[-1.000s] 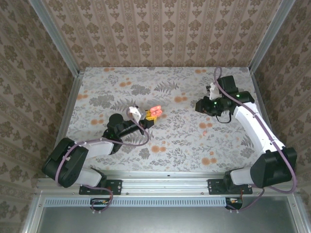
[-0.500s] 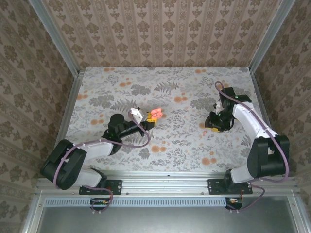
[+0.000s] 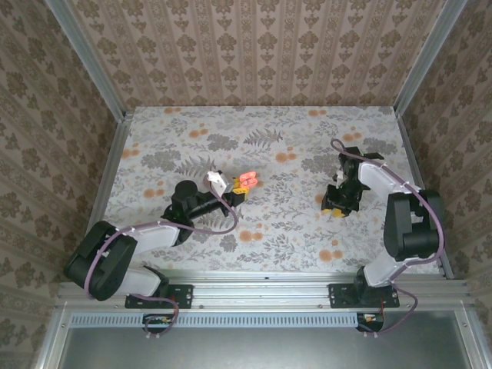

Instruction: Insert wireless bluetooth earbuds into charging case

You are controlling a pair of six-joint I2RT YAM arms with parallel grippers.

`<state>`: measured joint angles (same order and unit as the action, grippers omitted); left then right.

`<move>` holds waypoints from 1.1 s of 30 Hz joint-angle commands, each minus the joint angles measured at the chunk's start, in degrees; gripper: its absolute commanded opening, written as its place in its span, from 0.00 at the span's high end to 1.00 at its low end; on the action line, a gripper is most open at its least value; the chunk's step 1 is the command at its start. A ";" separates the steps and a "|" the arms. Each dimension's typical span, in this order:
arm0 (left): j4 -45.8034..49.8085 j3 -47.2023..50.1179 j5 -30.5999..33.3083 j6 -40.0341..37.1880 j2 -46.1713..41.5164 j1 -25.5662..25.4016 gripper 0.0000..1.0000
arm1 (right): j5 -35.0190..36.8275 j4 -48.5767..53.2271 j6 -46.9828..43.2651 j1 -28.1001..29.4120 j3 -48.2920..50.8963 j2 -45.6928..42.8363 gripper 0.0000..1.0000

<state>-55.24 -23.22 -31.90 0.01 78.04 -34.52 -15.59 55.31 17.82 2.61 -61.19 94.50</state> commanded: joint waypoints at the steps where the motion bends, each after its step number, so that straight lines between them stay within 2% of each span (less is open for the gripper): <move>1: 0.77 -0.32 0.35 -1.48 -1.14 -0.45 0.91 | 1.66 -0.80 -1.11 0.67 -2.36 2.58 0.66; 16: 1.63 0.11 1.31 -1.77 -1.61 -0.28 0.91 | 4.70 -1.34 -2.40 2.57 -6.38 9.71 0.69; 33: 2.24 0.46 1.75 -1.86 -1.58 -0.11 0.91 | 4.87 -2.13 -2.62 3.28 -7.63 11.32 0.84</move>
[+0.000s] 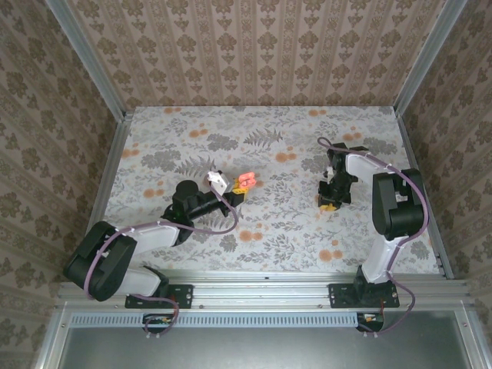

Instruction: Insert wireless bluetooth earbuds into charging case

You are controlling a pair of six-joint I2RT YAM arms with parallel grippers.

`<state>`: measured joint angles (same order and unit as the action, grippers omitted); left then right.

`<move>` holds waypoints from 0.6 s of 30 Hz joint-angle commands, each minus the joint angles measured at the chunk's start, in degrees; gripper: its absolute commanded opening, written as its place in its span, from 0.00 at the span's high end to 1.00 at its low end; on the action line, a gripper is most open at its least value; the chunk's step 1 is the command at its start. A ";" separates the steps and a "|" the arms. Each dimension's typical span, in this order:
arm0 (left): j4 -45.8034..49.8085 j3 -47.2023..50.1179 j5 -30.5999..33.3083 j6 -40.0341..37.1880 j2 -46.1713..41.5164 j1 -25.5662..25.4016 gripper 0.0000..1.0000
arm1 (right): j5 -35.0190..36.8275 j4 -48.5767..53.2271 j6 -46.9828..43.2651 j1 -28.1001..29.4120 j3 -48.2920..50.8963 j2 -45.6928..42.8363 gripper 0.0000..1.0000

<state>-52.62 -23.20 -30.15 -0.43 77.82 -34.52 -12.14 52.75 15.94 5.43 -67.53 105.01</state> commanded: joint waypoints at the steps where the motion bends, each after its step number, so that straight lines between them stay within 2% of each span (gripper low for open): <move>1: -0.33 0.45 0.02 -1.42 -1.36 -0.11 0.91 | 1.46 0.47 -0.81 0.50 -1.38 0.73 0.85; 10: 0.16 0.44 0.19 -1.60 -1.25 -0.11 0.91 | 2.34 0.36 0.13 1.66 -1.38 -2.03 0.86; 18: -2.40 0.25 2.44 -1.66 2.20 -0.88 0.91 | 2.72 -1.07 2.50 3.87 -0.79 -8.48 0.87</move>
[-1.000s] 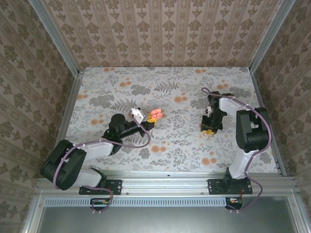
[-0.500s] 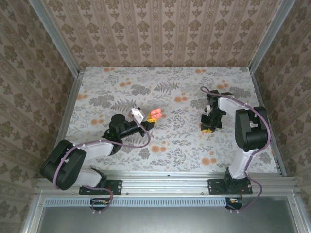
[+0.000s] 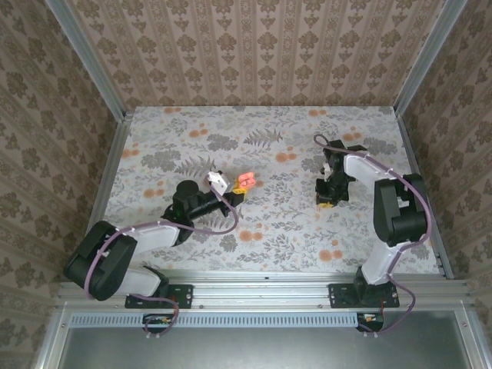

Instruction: Insert wireless bluetooth earbuds into charging case

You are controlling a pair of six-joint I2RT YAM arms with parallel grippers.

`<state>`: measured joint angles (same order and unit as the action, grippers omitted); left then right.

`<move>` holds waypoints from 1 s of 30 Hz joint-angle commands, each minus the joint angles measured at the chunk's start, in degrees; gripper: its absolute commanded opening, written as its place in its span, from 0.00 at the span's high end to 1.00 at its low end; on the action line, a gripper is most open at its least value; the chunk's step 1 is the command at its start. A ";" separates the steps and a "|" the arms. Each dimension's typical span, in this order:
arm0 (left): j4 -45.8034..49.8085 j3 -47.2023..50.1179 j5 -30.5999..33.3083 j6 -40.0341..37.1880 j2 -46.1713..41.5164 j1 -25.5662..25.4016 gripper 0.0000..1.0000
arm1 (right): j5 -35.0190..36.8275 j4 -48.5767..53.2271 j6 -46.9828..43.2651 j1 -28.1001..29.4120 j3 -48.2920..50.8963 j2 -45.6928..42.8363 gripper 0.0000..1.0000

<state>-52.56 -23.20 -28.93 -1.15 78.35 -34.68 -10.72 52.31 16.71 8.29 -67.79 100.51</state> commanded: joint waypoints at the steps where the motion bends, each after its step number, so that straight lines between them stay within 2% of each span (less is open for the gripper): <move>1: -3.10 0.22 1.37 -0.87 2.45 -0.89 0.91 | 1.47 -0.96 2.13 1.40 -0.35 -4.93 0.87; 7: -7.39 -0.55 4.90 -0.34 7.73 -2.24 0.91 | 1.40 -6.52 7.38 4.59 2.89 -12.95 0.87; 15: -14.70 -1.82 7.90 1.12 14.77 -3.76 0.91 | 5.32 -20.62 16.42 12.57 9.94 -23.68 0.87; 23: -18.76 -4.36 8.19 2.66 19.32 -4.33 0.91 | 9.14 -40.68 22.71 19.18 18.41 -28.97 0.87; 30: -20.15 -5.64 8.45 3.58 20.78 -5.03 0.91 | 12.54 -53.88 22.54 23.26 21.83 -29.73 0.87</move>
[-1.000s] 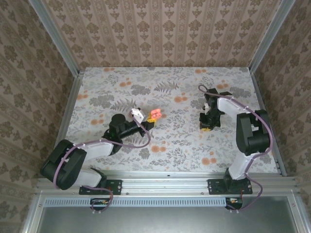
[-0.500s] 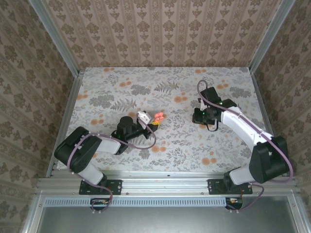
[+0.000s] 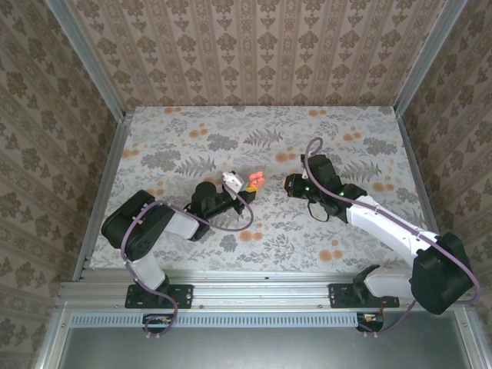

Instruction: Insert wireless bluetooth earbuds into charging case

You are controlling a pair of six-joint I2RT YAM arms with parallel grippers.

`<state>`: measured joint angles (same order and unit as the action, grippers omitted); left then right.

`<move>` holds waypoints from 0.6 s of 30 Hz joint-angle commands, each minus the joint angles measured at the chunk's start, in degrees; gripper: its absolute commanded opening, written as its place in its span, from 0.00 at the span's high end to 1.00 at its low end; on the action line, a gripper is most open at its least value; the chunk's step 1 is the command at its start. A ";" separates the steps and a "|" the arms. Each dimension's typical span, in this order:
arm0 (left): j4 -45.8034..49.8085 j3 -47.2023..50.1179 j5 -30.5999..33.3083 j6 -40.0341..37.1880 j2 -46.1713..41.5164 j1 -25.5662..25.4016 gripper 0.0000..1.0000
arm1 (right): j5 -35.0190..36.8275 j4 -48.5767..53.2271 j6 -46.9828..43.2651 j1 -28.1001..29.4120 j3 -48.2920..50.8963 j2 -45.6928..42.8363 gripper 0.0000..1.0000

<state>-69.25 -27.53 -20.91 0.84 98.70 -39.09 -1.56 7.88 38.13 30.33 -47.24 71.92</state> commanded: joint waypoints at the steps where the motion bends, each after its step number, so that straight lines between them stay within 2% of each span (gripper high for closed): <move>1: -3.43 -1.43 0.50 1.54 0.44 -0.72 0.91 | 3.57 -11.65 1.07 1.69 1.68 -0.88 0.87; 8: -4.11 -2.09 1.22 1.93 0.88 -1.04 0.92 | 5.28 -20.61 1.34 4.35 2.03 2.46 0.87; 18: -4.40 -2.14 1.57 2.85 0.01 -1.07 0.91 | 5.65 -23.56 1.59 5.27 1.98 5.93 0.87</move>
<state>-70.41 -28.40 -19.59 2.00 98.80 -39.79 2.70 -12.86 39.24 35.18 -45.60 77.19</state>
